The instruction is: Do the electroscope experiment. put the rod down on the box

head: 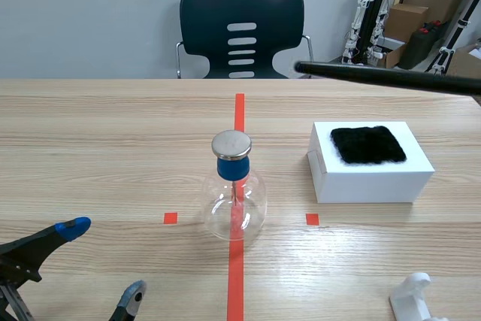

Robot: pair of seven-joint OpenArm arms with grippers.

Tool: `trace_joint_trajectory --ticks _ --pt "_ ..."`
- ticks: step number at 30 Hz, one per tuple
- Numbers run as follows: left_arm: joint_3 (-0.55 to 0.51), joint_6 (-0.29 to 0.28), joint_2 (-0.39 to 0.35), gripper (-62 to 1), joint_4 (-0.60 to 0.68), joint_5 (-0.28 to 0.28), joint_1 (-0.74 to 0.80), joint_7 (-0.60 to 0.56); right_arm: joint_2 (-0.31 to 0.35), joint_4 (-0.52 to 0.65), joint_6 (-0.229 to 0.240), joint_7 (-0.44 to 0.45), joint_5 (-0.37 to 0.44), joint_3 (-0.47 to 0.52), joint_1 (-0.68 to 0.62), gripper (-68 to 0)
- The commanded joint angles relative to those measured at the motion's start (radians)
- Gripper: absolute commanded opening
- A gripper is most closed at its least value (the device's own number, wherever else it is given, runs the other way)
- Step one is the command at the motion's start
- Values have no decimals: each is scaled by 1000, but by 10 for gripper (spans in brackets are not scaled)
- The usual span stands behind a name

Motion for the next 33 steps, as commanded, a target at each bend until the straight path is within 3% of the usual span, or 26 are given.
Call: trace_joint_trajectory --ticks 1,5,10,19,28,33 --pt "-1 -3 -1 14 11 -6 0 -21 53 15 -11 -43 12 -36 -5 -665" --pt "-1 -3 -1 14 11 -6 0 -21 146 16 0 -146 8 -132 -4 -665" --pt "-1 -3 -1 14 11 -6 0 -21 233 16 89 -249 7 -233 -4 -665" --pt "-1 -3 -1 14 11 -6 0 -21 420 16 211 -523 40 -431 -2 -665" --pt "-1 -3 -1 14 11 -6 0 -21 592 16 298 -784 192 -584 60 -665" --pt "-1 -3 -1 14 11 -6 0 -21 613 7 413 -898 296 -645 134 -665"
